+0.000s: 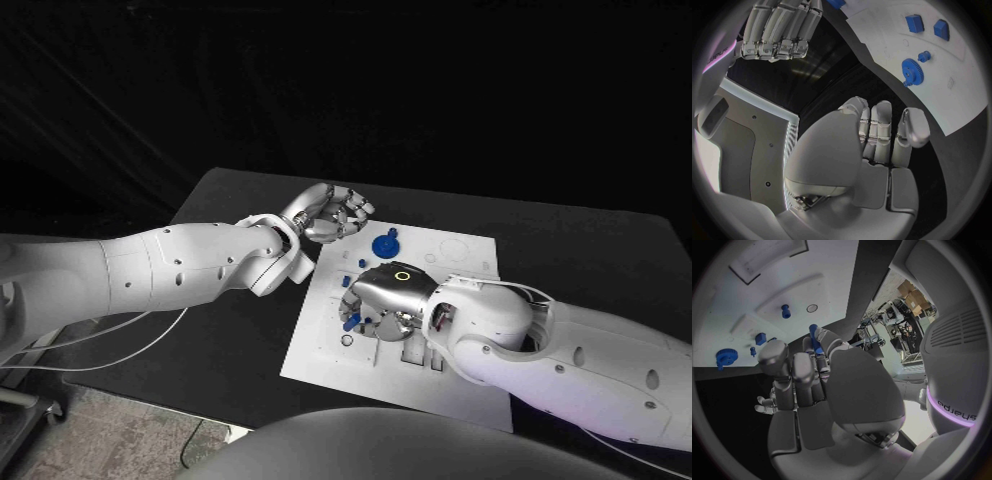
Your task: Assemble the parts on the task board
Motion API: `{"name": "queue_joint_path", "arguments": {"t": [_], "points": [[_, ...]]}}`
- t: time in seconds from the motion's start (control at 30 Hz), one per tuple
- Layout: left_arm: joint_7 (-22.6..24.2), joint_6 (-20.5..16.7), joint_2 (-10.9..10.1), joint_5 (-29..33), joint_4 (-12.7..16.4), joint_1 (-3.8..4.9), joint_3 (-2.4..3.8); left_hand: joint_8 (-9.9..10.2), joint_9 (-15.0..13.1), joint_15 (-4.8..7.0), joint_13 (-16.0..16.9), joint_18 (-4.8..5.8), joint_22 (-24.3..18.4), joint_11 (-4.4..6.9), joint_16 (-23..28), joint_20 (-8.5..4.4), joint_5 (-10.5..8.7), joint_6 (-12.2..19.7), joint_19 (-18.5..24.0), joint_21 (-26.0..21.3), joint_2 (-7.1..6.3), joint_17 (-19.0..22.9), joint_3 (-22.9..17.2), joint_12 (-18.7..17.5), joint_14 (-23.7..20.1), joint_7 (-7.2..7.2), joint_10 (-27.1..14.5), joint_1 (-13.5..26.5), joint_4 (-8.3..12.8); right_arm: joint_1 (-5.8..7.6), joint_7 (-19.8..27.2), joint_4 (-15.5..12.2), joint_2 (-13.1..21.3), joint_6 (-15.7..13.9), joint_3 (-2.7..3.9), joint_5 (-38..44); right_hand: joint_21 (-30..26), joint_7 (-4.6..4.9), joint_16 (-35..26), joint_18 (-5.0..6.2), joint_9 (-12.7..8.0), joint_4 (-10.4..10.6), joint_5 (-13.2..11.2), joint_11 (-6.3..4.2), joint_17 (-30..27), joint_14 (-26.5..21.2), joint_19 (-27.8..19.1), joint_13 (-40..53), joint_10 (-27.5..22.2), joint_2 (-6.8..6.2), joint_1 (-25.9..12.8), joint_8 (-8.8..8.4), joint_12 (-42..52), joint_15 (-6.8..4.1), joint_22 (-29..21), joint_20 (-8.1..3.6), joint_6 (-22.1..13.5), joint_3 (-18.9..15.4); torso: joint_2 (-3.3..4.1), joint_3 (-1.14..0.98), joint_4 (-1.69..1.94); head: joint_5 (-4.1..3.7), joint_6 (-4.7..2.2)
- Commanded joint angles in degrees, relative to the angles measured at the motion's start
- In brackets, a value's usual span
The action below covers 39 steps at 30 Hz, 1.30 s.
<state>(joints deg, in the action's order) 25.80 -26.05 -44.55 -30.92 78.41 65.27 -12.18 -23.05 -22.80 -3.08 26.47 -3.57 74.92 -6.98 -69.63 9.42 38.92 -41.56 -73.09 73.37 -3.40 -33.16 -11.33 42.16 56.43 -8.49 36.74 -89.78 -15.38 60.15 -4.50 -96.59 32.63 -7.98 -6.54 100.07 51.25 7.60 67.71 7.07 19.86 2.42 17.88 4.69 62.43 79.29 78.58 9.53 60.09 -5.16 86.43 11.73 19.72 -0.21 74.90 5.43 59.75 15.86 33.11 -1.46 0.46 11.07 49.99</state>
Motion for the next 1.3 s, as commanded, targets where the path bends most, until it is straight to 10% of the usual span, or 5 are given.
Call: {"name": "queue_joint_path", "arguments": {"t": [0.03,1.3], "points": [[0.07,0.96,0.1,-0.06,0.25,0.01,0.03,-0.14,0.07,-0.09,-0.1,-1.15,8.82,-0.12,0.32,-0.1,0.16,0.04,0.45,-0.3,0.01,0.32,-0.22,-0.04,-0.55,-0.34,-0.07,-0.44,0.04,-0.67,0.46,1.29,-1.39,2.58,0.04,5.35,-0.32,-0.07,-0.39,-0.36,-0.03,-0.34,0.38,-0.54,-0.24,-0.66,-0.55,0.0,1.23,-0.69,-0.08,-0.36,-0.4,-0.03,6.22,0.07,-0.25,0.15,0.04,-0.05,0.05,0.17,0.01],[0.0,1.27,0.25,-0.06,0.29,0.0,0.03,-0.2,0.2,-0.18,-0.25,-1.41,8.44,-0.2,1.23,-0.04,0.13,0.17,1.56,-1.33,-0.04,1.81,-0.16,-0.05,-1.83,-0.35,-0.28,-0.51,-0.09,-2.39,-0.53,3.15,-4.59,7.8,0.04,10.74,-0.18,-0.21,-1.18,-0.24,0.12,-2.12,5.88,-0.64,-1.14,-1.48,-1.54,-0.16,2.46,-1.19,-0.23,-2.22,-3.01,-0.22,6.19,-0.23,0.52,3.88,-0.06,0.0,-0.11,0.33,0.01]]}}
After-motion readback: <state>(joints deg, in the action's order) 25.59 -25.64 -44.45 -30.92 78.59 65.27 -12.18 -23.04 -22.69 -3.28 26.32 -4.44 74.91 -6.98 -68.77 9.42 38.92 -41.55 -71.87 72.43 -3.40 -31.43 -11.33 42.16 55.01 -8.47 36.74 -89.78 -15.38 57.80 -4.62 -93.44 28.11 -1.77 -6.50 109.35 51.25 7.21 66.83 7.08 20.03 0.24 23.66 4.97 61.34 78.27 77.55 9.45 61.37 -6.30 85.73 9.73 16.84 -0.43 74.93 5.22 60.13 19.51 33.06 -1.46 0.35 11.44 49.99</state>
